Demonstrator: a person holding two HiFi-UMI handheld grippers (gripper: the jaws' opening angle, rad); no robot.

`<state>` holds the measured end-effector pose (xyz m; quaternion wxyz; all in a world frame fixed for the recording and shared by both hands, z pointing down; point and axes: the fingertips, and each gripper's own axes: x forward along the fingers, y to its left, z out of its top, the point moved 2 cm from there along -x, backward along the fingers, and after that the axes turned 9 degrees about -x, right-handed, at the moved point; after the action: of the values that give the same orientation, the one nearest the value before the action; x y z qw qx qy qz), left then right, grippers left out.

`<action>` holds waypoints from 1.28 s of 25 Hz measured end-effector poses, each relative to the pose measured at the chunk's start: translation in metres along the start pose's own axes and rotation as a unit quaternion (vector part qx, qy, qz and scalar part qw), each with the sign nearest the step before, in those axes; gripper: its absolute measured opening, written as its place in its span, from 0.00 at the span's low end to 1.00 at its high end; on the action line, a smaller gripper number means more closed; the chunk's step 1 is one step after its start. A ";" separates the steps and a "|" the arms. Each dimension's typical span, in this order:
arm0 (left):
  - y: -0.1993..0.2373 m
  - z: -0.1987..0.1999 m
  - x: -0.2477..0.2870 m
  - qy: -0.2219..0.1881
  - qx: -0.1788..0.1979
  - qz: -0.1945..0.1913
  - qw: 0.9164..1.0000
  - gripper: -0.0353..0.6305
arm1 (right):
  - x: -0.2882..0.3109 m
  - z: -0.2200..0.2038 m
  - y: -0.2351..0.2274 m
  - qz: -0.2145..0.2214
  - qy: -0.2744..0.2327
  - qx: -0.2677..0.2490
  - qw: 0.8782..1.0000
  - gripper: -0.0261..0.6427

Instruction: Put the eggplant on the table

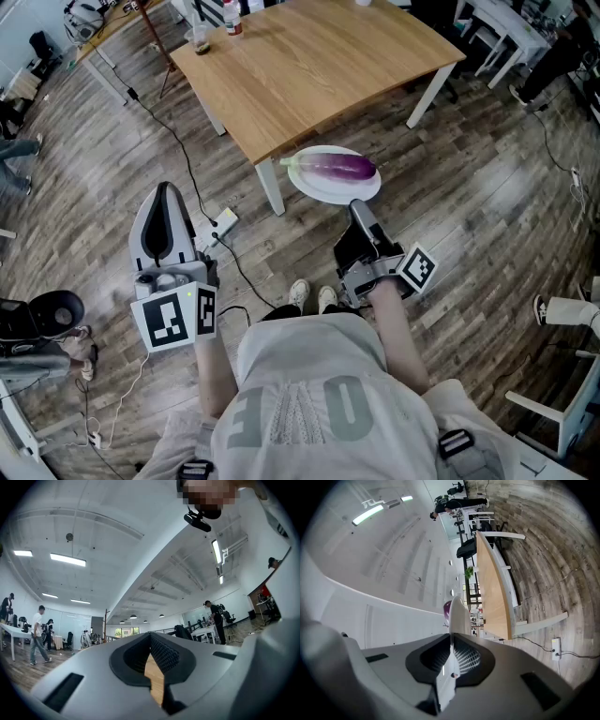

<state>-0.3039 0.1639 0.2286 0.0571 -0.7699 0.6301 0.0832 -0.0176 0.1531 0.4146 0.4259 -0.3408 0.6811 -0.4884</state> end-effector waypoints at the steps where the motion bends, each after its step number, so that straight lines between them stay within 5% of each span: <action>1: -0.001 0.000 0.000 0.000 0.001 0.000 1.000 0.06 | 0.000 0.001 -0.001 0.000 0.000 0.000 1.000 0.08; 23: -0.056 -0.013 0.019 -0.004 0.012 0.034 0.999 0.06 | -0.001 0.073 -0.033 -0.010 0.021 0.007 1.000 0.08; 32: -0.065 -0.039 0.082 -0.004 0.001 0.003 1.000 0.07 | 0.031 0.105 -0.052 -0.005 0.007 -0.011 1.000 0.08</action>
<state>-0.2221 0.0905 0.2494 0.0604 -0.7673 0.6326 0.0860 0.0680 0.0715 0.4397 0.4145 -0.3458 0.6878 -0.4853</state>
